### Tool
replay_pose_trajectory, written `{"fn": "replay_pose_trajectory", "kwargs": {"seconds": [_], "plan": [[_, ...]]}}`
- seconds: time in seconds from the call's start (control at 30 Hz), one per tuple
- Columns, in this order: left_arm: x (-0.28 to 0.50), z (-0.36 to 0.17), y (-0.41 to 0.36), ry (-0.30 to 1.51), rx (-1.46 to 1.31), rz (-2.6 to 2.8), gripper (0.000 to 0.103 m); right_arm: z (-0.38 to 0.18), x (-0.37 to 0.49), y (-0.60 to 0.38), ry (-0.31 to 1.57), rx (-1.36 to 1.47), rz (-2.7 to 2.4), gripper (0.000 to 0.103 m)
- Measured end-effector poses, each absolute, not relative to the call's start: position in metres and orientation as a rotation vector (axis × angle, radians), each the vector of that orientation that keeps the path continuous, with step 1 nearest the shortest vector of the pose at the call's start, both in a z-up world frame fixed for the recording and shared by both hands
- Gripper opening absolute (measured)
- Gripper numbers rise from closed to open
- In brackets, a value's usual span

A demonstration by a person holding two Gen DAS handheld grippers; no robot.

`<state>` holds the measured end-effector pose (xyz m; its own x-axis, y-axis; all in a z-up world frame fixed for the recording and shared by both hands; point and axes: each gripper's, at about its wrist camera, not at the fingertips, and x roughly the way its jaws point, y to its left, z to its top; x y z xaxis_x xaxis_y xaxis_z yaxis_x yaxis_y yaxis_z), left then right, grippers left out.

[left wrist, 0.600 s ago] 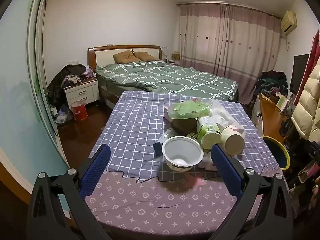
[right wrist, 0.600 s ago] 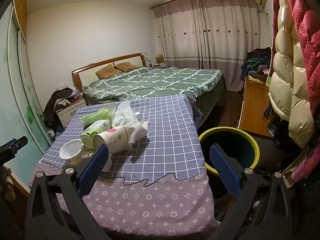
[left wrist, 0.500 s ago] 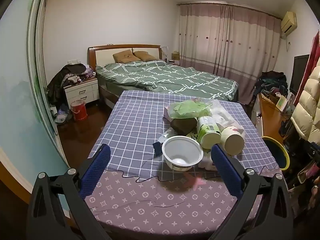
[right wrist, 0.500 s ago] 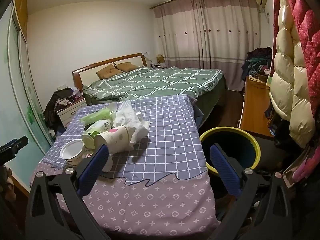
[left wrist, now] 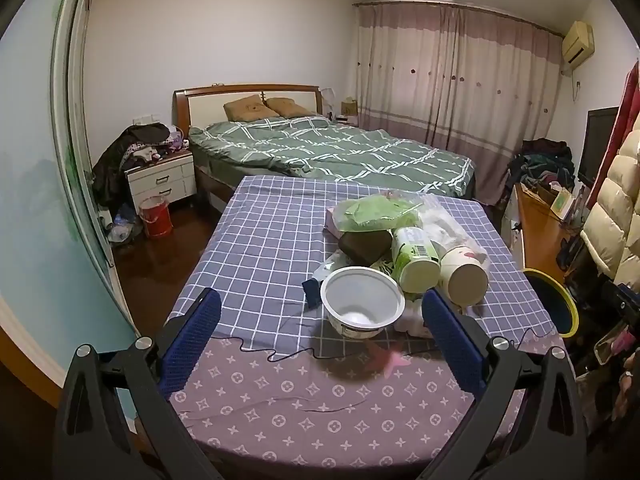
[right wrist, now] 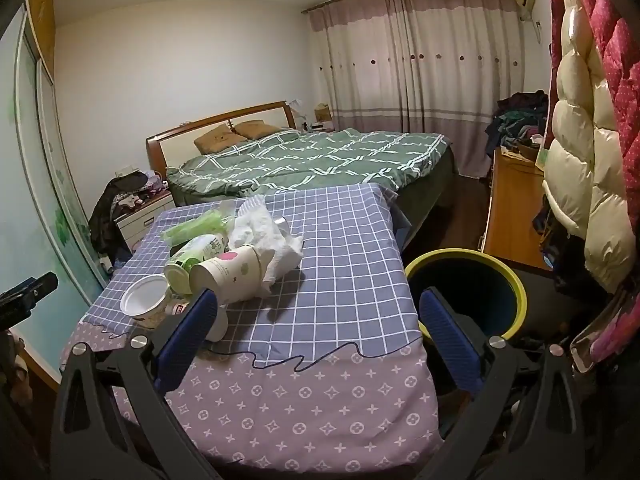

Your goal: Collect trash

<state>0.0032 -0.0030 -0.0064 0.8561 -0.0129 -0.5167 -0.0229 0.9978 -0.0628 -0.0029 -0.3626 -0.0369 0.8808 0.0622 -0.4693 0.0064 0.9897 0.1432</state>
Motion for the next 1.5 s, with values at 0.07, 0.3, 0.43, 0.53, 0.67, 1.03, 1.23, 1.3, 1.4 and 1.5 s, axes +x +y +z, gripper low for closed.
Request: {"fn": "replay_pose_trajectory", "kwargs": {"seconds": [0.07,0.3,0.43,0.53,0.67,1.03,1.23,1.3,1.4,1.5], "plan": [[0.0039,-0.0068,-0.0039,0.547,-0.064,0.003,0.099,-0.0372,-0.0026,-0.3638,0.494,0.145,0.030,0.097],[0.0061,-0.0078,-0.0052,0.551,-0.061,0.003,0.099,-0.0379,-0.0019,-0.3637,0.495,0.145,0.029,0.097],[0.0058,-0.0076,-0.0052,0.554,-0.065,0.000,0.099,-0.0383,-0.0016,-0.3633,0.499,0.147,0.031,0.097],[0.0066,-0.0081,-0.0074,0.560,-0.062,-0.004,0.099,-0.0385,-0.0007,-0.3632,0.503,0.148,0.030,0.097],[0.0067,-0.0091,-0.0082,0.563,-0.057,-0.010,0.099,-0.0391,-0.0004,-0.3640,0.504,0.151,0.031,0.097],[0.0086,-0.0124,-0.0096,0.571,-0.054,-0.013,0.099,-0.0405,0.0025,-0.3644,0.512,0.157,0.032,0.097],[0.0089,-0.0125,-0.0089,0.572,-0.054,-0.014,0.099,-0.0419,0.0049,-0.3629,0.517,0.161,0.035,0.097],[0.0090,-0.0126,-0.0089,0.573,-0.054,-0.014,0.099,-0.0421,0.0053,-0.3624,0.517,0.161,0.035,0.097],[0.0088,-0.0134,-0.0089,0.575,-0.053,-0.014,0.099,-0.0422,0.0053,-0.3625,0.518,0.161,0.034,0.097],[0.0096,-0.0144,-0.0091,0.578,-0.052,-0.014,0.099,-0.0421,0.0045,-0.3627,0.519,0.162,0.034,0.097]]}}
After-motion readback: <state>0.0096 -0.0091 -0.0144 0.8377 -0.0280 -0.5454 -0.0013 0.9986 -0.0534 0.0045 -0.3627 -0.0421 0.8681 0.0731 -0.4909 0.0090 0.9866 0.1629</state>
